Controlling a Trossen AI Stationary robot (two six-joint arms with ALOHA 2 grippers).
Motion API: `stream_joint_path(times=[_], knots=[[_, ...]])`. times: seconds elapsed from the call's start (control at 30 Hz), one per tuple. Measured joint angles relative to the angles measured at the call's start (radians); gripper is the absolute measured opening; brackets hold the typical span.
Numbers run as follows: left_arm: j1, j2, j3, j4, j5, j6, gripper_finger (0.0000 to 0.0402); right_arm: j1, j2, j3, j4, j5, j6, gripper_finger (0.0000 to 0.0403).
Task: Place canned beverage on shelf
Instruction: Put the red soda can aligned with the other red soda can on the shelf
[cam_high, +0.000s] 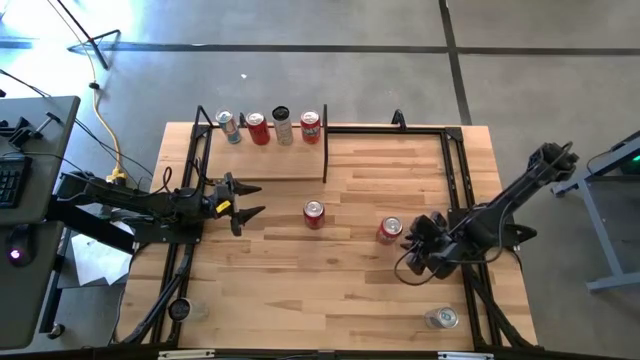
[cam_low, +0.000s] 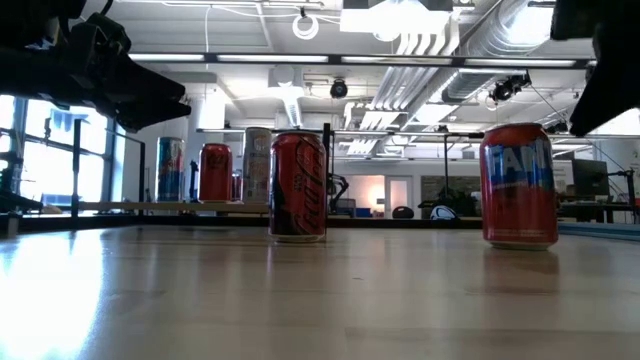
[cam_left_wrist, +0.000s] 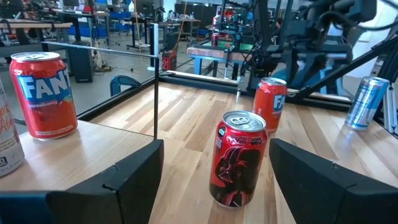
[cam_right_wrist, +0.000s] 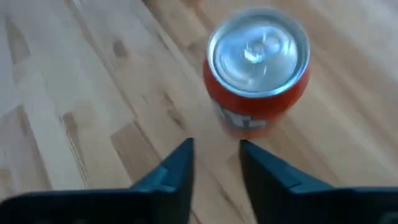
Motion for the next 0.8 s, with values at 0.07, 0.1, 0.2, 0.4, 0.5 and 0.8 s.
stream_joint_path(times=[0.07, 0.1, 0.2, 0.4, 0.5, 0.8], knots=[[0.000, 0.000, 0.000, 0.000, 0.000, 0.000, 0.0279, 0.019, 0.000, 0.029, -0.042, 0.048, -0.004, 0.0150], [0.000, 0.000, 0.000, 0.000, 0.000, 0.000, 0.0279, 0.027, 0.000, 0.041, -0.063, 0.081, -0.005, 0.0172], [0.000, 0.000, 0.000, 0.000, 0.000, 0.000, 0.0279, 0.039, -0.001, 0.050, -0.118, 0.169, -0.006, 0.0228], [0.000, 0.000, 0.000, 0.000, 0.000, 0.007, 0.0279, 0.028, -0.001, -0.001, -0.089, 0.288, -0.050, 0.0280], [0.000, 0.000, 0.000, 0.001, 0.000, 0.009, 0.0279, 0.012, -0.001, -0.042, -0.022, 0.307, -0.101, 0.0283], [0.000, 0.000, 0.000, 0.001, 0.000, 0.009, 0.0279, -0.047, 0.000, -0.143, 0.204, 0.310, -0.246, 0.0284]])
